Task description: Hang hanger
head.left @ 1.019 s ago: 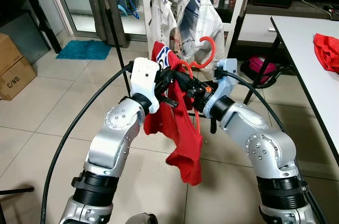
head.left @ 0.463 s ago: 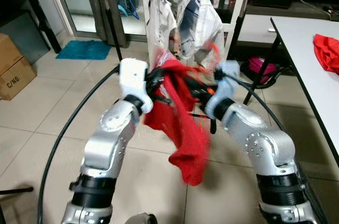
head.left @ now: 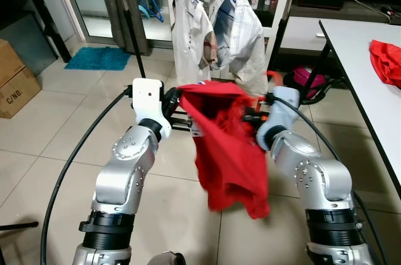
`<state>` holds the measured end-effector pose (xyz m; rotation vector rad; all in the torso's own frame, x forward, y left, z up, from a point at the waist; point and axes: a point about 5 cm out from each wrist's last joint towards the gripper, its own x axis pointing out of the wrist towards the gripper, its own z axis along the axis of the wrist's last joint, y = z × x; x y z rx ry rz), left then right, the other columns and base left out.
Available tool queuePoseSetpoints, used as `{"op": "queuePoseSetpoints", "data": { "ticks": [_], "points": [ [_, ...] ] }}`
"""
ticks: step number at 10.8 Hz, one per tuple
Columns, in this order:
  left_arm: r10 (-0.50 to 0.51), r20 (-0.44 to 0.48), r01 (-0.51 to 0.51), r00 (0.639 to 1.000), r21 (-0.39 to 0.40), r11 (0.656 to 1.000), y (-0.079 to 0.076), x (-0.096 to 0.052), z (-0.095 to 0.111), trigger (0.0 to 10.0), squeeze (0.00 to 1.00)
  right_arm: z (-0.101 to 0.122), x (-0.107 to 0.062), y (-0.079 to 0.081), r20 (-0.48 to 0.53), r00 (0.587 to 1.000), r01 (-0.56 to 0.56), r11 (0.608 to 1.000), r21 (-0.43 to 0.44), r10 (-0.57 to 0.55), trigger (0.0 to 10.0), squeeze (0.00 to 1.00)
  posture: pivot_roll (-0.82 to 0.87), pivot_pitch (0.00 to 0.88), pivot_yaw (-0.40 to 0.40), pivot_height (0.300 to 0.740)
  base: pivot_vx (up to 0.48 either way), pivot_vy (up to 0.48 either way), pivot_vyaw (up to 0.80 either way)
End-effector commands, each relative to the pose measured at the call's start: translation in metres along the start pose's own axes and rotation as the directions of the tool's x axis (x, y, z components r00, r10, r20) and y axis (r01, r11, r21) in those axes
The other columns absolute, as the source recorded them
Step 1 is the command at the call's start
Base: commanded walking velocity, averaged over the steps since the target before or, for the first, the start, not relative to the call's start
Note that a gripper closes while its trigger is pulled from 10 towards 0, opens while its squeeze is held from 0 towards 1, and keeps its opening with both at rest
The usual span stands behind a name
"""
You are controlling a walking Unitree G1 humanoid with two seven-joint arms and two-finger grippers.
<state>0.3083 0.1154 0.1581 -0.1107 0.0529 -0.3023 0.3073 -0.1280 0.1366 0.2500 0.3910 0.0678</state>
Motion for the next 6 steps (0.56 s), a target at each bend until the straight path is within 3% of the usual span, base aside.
{"op": "queuePoseSetpoints", "data": {
  "ticks": [1,2,3,4,5,6],
  "points": [
    [0.050,-0.002,-0.050,0.999,0.019,0.999,0.007,-0.001,0.001,0.0,0.00,0.007,-0.001,-0.013,0.037,0.995,0.091,0.996,0.024,-0.092,10.0,0.00,-0.17,0.000,0.042,0.740,0.000,0.000,0.00],
    [0.072,-0.008,-0.072,0.997,0.035,0.997,0.009,-0.002,0.000,0.0,0.00,0.009,-0.001,-0.012,0.047,0.995,0.089,0.996,0.028,-0.090,10.0,0.00,-0.17,0.000,0.043,0.740,0.000,0.000,0.00],
    [0.081,-0.016,-0.080,0.997,0.039,0.996,0.011,-0.002,-0.002,0.0,0.00,0.011,-0.001,-0.004,0.043,0.998,0.040,0.998,-0.054,-0.038,10.0,0.00,-0.17,0.000,0.044,0.740,0.000,0.000,0.00],
    [0.052,-0.044,-0.051,0.998,0.040,0.998,0.007,-0.001,-0.006,0.0,0.00,-0.006,-0.003,0.012,-0.080,0.993,-0.094,0.986,-0.140,0.083,10.0,0.00,-0.17,0.000,0.044,0.740,0.000,0.000,0.00],
    [0.042,-0.049,-0.040,0.998,0.040,0.998,0.005,0.000,-0.007,0.0,0.00,-0.012,-0.005,0.014,-0.119,0.988,-0.123,0.976,-0.181,0.103,10.0,0.00,-0.17,0.000,0.043,0.740,0.000,0.000,0.00],
    [0.042,-0.055,-0.039,0.998,0.038,0.998,0.003,0.001,-0.008,0.0,0.00,-0.025,-0.013,0.019,-0.216,0.956,-0.254,0.932,-0.259,0.200,10.0,0.00,-0.17,0.000,0.041,0.740,0.000,0.000,0.00]
  ]
}}
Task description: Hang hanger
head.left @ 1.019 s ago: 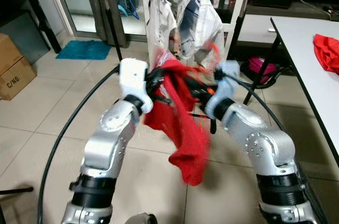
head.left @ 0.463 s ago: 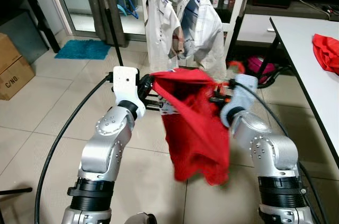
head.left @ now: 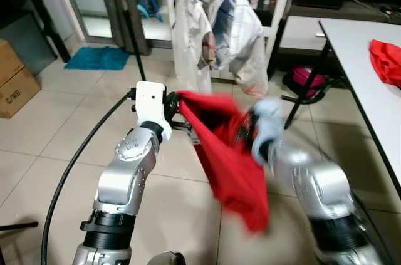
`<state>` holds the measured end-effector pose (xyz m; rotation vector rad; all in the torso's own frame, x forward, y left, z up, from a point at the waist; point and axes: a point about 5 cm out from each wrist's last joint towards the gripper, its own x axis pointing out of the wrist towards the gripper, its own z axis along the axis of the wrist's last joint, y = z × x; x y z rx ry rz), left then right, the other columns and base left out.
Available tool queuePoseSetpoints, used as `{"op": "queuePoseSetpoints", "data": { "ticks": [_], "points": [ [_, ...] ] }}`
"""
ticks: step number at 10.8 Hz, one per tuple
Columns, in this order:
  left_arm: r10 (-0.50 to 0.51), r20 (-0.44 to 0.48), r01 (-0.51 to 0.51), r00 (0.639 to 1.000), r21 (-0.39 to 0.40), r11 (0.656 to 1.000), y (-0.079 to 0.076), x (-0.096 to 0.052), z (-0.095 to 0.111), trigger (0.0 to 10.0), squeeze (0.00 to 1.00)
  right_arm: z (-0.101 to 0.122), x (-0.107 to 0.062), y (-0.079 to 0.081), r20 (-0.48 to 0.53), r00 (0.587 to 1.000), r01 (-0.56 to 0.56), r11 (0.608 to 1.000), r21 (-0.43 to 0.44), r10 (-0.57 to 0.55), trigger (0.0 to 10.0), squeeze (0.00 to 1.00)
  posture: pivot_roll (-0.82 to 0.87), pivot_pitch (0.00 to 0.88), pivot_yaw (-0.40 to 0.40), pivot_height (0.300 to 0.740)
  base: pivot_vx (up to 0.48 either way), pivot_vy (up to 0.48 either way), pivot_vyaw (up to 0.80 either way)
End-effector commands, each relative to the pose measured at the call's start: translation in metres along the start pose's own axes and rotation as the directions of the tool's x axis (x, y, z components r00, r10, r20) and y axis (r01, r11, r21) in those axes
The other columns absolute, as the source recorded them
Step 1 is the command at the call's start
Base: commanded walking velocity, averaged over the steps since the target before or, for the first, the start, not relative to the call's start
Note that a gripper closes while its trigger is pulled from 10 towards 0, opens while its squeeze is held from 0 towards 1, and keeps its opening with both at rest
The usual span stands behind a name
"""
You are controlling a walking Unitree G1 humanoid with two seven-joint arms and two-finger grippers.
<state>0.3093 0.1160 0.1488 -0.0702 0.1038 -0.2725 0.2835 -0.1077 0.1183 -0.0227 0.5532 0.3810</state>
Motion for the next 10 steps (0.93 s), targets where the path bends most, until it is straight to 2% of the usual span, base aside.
{"op": "queuePoseSetpoints", "data": {
  "ticks": [1,2,3,4,5,6,7,8,9,10],
  "points": [
    [0.016,-0.010,-0.016,1.000,0.008,1.000,0.003,0.001,-0.001,0.0,0.00,0.000,-0.006,0.003,-0.014,0.998,-0.054,0.997,-0.057,0.053,10.0,0.00,-0.18,0.000,0.040,0.740,0.000,0.000,0.00],
    [0.026,-0.020,-0.026,0.999,0.010,1.000,0.004,0.001,-0.002,0.0,0.00,-0.004,-0.012,-0.002,-0.055,0.995,-0.088,0.991,-0.105,0.083,10.0,0.00,-0.18,0.000,0.041,0.740,0.000,0.000,0.00],
    [0.033,-0.025,-0.033,0.999,0.014,0.999,0.005,0.001,-0.002,0.0,0.00,-0.003,-0.018,-0.006,-0.082,0.991,-0.119,0.986,-0.118,0.109,10.0,0.00,-0.18,0.000,0.043,0.740,0.000,0.000,0.00],
    [0.035,-0.026,-0.034,0.999,0.017,0.999,0.005,0.001,-0.003,0.0,0.00,0.002,-0.019,-0.014,-0.056,0.996,-0.072,0.992,-0.107,0.067,10.0,0.00,-0.18,0.000,0.044,0.740,0.000,0.000,0.00],
    [0.029,-0.026,-0.028,0.999,0.019,0.999,0.004,0.001,-0.002,0.0,0.00,0.011,-0.015,-0.026,0.011,0.999,0.040,0.997,-0.066,-0.039,10.0,0.00,-0.18,0.000,0.045,0.740,0.000,0.000,0.00],
    [-0.042,-0.022,0.042,0.999,0.026,0.999,-0.005,0.002,-0.001,0.0,0.00,0.034,-0.012,-0.034,0.130,0.982,0.131,0.990,0.060,-0.138,10.0,0.00,-0.18,0.000,0.044,0.740,0.000,0.000,0.00],
    [-0.090,-0.024,0.091,0.996,0.024,0.996,-0.011,0.001,-0.002,0.0,0.00,0.043,-0.010,-0.031,0.184,0.974,0.121,0.989,0.090,-0.136,10.0,0.00,-0.18,0.000,0.043,0.740,0.000,0.000,0.00],
    [-0.145,-0.030,0.145,0.989,0.017,0.989,-0.019,0.000,-0.003,0.0,0.00,0.056,-0.009,-0.026,0.273,0.953,0.088,0.982,0.170,-0.133,10.0,0.00,-0.17,0.000,0.041,0.740,0.000,0.000,0.00],
    [-0.208,-0.021,0.208,0.978,0.011,0.978,-0.028,-0.002,-0.002,0.0,0.00,0.067,-0.005,-0.024,0.312,0.934,0.110,0.973,0.203,-0.171,10.0,0.00,-0.17,0.000,0.038,0.740,0.000,0.000,0.00],
    [-0.221,-0.020,0.221,0.975,0.014,0.975,-0.030,-0.003,-0.002,0.0,0.00,0.071,-0.002,-0.025,0.322,0.928,0.124,0.971,0.206,-0.187,10.0,0.00,-0.16,0.000,0.034,0.740,0.000,0.000,0.00]
  ]
}}
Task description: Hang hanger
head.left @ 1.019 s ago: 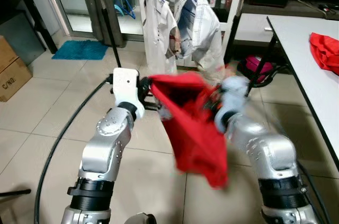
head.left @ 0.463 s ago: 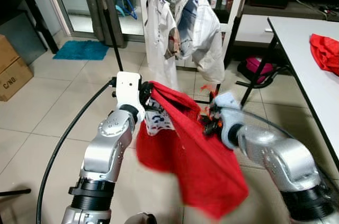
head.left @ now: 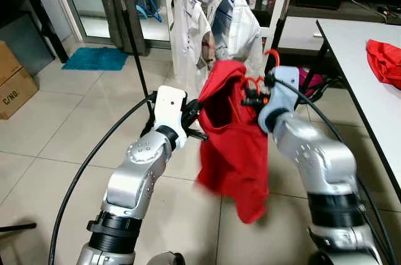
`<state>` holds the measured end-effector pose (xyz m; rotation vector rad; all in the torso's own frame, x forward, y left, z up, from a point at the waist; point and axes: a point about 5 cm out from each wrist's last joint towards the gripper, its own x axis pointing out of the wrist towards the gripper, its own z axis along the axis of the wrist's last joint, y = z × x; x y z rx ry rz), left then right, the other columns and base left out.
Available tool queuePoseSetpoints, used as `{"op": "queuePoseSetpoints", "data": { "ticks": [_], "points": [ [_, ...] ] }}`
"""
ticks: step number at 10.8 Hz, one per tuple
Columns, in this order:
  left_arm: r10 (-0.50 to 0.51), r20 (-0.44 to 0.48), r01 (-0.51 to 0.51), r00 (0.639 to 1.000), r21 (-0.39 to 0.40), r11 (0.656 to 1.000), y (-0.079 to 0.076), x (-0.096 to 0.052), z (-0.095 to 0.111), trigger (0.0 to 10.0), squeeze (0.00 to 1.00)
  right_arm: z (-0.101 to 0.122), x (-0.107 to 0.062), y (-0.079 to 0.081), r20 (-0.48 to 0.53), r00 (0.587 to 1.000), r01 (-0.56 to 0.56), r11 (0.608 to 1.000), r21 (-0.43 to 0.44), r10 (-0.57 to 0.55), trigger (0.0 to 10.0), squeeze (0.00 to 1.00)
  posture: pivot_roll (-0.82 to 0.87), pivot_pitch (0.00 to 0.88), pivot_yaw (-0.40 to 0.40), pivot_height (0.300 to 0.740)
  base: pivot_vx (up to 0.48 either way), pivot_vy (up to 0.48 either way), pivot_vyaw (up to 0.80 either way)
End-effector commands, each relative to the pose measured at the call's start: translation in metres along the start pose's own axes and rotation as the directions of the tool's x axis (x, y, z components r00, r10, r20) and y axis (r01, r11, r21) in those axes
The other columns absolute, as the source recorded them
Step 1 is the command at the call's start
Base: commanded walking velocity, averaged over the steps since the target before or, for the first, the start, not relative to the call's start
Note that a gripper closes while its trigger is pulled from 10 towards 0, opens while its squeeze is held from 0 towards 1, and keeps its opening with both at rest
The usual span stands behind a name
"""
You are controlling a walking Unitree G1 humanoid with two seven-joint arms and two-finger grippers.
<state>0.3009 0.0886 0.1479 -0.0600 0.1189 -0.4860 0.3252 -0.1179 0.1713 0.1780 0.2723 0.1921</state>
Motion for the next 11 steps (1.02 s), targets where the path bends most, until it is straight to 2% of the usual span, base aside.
{"op": "queuePoseSetpoints", "data": {
  "ticks": [1,2,4,5,6,7,8,9,10,11],
  "points": [
    [-0.006,0.005,0.006,1.000,0.005,1.000,-0.001,-0.002,0.002,0.0,0.00,0.009,0.001,-0.003,0.046,0.999,0.025,1.000,0.009,-0.025,10.0,0.00,-0.16,0.000,0.030,0.740,0.000,0.000,0.00],
    [0.016,0.003,-0.016,1.000,0.007,1.000,0.003,-0.003,0.001,0.0,0.00,0.011,0.002,-0.003,0.059,0.998,0.032,0.999,-0.029,-0.030,10.0,0.00,-0.16,0.000,0.029,0.740,0.000,0.000,0.00],
    [0.065,0.028,-0.065,0.997,0.009,0.998,0.009,-0.002,0.005,0.0,0.00,0.011,0.002,0.000,0.071,0.997,-0.018,1.000,0.012,0.017,10.0,0.00,-0.16,0.000,0.028,0.740,0.000,0.000,0.00],
    [0.177,0.055,-0.178,0.983,0.011,0.984,0.023,-0.003,0.010,0.0,0.00,0.013,0.000,0.003,0.085,0.995,-0.052,0.998,0.043,0.048,10.0,0.00,-0.16,0.000,0.028,0.740,0.000,0.000,0.00],
    [0.286,0.078,-0.288,0.955,0.016,0.958,0.039,-0.005,0.014,0.0,0.00,0.015,-0.001,0.006,0.101,0.993,-0.073,0.997,0.039,0.068,10.0,0.00,-0.17,0.000,0.037,0.740,0.000,0.000,0.00],
    [0.346,0.095,-0.349,0.933,0.013,0.937,0.049,-0.008,0.017,0.0,0.00,0.013,-0.001,0.007,0.094,0.993,-0.076,0.997,0.021,0.074,10.0,0.00,-0.17,0.000,0.037,0.740,0.000,0.000,0.00],
    [0.422,0.135,-0.426,0.896,0.001,0.905,0.060,-0.012,0.024,0.0,0.00,0.009,-0.002,0.006,0.066,0.996,-0.063,0.998,-0.013,0.064,10.0,0.00,-0.17,0.000,0.037,0.740,0.000,0.000,0.00],
    [0.456,0.159,-0.461,0.876,-0.007,0.888,0.065,-0.013,0.028,0.0,0.00,-0.009,-0.002,0.007,-0.081,0.992,-0.109,0.987,-0.116,0.100,10.0,0.00,-0.17,0.000,0.039,0.740,0.000,0.000,0.00],
    [0.443,0.160,-0.448,0.882,-0.007,0.894,0.064,-0.010,0.029,0.0,0.00,-0.031,-0.008,0.010,-0.237,0.957,-0.211,0.963,-0.169,0.168,10.0,0.00,-0.17,0.000,0.040,0.740,0.000,0.000,0.00],
    [0.380,0.141,-0.383,0.914,-0.005,0.924,0.053,-0.005,0.026,0.0,0.00,-0.052,-0.017,0.009,-0.354,0.916,-0.278,0.933,-0.228,0.187,10.0,0.00,-0.17,0.000,0.041,0.740,0.000,0.000,0.00]
  ]
}}
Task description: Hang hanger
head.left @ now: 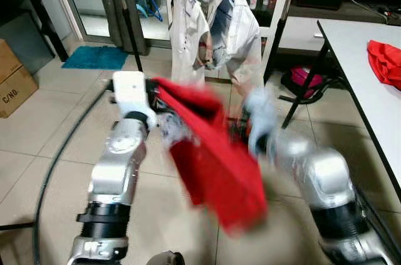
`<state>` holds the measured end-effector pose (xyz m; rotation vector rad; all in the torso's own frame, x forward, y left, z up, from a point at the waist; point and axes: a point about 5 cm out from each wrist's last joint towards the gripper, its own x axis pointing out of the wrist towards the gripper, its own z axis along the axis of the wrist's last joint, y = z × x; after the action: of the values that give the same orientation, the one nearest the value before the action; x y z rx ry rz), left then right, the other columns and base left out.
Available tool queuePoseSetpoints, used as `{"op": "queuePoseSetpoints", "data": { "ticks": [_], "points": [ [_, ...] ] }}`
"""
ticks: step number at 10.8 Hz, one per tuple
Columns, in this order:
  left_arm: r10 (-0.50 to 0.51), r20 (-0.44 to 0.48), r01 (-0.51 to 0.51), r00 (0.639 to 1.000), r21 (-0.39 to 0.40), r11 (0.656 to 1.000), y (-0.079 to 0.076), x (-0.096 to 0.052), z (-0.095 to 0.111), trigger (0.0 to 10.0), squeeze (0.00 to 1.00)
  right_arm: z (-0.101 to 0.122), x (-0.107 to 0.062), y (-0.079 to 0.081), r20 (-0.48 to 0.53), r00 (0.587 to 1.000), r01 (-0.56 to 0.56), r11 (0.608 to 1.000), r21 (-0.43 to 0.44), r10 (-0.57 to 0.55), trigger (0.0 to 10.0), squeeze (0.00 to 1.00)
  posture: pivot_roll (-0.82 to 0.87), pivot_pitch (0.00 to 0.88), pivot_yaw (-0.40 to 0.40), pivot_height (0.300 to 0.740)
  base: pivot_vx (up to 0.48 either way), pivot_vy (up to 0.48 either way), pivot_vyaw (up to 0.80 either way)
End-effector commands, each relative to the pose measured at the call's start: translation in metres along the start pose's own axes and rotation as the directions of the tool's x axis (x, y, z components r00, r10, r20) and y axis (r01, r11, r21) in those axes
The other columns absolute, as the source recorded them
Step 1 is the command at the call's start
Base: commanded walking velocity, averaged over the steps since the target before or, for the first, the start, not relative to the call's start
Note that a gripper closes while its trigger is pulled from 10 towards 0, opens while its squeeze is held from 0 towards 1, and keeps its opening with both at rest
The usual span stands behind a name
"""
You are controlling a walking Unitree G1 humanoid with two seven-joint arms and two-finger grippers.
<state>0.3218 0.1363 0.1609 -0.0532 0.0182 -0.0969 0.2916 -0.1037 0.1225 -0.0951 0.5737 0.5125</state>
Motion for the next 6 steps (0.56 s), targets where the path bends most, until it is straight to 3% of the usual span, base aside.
{"op": "queuePoseSetpoints", "data": {
  "ticks": [1,3,4,5,6],
  "points": [
    [-0.019,0.015,0.019,1.000,0.008,1.000,-0.002,0.002,0.006,0.0,0.00,0.001,-0.005,0.002,-0.007,1.000,-0.017,0.999,-0.044,0.017,10.0,0.00,-0.17,0.000,0.042,0.740,0.000,0.000,0.00],
    [-0.102,-0.079,0.104,0.992,0.017,0.994,-0.012,0.000,-0.009,0.0,0.00,0.021,-0.014,0.007,0.115,0.987,-0.107,0.994,-0.017,0.109,10.0,0.00,-0.17,0.000,0.043,0.740,0.000,0.000,0.00],
    [-0.153,-0.108,0.156,0.982,0.021,0.988,-0.018,-0.002,-0.015,0.0,0.00,0.029,-0.015,-0.001,0.164,0.985,-0.063,0.996,0.062,0.052,10.0,0.00,-0.18,0.000,0.044,0.740,0.000,0.000,0.00],
    [-0.233,-0.115,0.236,0.966,0.012,0.972,-0.029,-0.005,-0.016,0.0,0.00,0.032,-0.012,-0.019,0.178,0.980,0.060,0.986,0.158,-0.088,10.0,0.00,-0.18,0.000,0.041,0.740,0.000,0.000,0.00],
    [-0.339,-0.104,0.339,0.935,-0.021,0.941,-0.042,-0.011,-0.013,0.0,0.00,0.032,-0.010,-0.030,0.182,0.968,0.132,0.966,0.220,-0.174,10.0,0.00,-0.17,0.000,0.040,0.740,0.000,0.000,0.00]
  ]
}}
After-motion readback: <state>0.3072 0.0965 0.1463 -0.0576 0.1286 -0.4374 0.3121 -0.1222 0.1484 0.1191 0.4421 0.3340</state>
